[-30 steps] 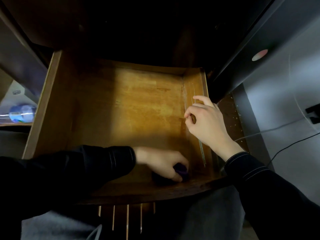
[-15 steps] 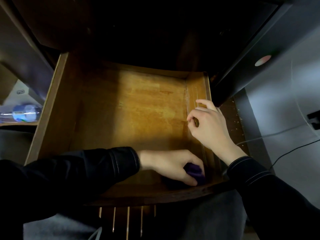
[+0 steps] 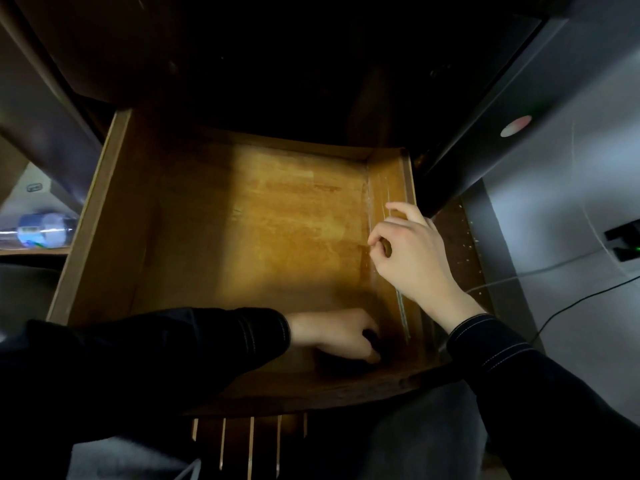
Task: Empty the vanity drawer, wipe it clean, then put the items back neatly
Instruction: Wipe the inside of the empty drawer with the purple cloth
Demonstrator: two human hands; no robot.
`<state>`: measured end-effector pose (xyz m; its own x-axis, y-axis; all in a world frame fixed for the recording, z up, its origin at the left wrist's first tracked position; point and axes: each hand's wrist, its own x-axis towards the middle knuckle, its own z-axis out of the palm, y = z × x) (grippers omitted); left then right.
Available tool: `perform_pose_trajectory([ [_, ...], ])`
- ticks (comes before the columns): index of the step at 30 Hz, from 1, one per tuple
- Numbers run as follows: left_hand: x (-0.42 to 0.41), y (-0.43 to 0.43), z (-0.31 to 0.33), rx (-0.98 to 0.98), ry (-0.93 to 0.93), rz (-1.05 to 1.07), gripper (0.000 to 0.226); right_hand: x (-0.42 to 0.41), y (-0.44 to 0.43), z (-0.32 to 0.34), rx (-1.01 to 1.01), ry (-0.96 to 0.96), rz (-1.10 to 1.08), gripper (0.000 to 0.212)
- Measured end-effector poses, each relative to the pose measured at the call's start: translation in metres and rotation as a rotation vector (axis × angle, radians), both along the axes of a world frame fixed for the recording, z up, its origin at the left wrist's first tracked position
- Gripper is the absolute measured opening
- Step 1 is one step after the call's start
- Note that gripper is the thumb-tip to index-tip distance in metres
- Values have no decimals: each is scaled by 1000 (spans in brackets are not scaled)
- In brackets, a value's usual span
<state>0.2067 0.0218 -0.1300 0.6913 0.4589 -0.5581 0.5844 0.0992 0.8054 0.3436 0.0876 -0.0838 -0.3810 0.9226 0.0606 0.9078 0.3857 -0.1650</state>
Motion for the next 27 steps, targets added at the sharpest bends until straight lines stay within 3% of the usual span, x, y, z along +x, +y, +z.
perform_pose_trajectory([
  [2,8,0,-2,-38,63,12,22,0,0,0,2,3,2,10],
  [7,14,10,14,-106,-117,94,14,2,1,-2,18,12,11,10],
  [13,23,3,0,-108,70,45,28,1,0,0,10,10,2,10],
  [19,20,7,14,-230,-113,125,20,1,1,0,8,15,5,10],
  [27,32,1,-8,-106,133,89,50,0,0,0,6,11,2,11],
])
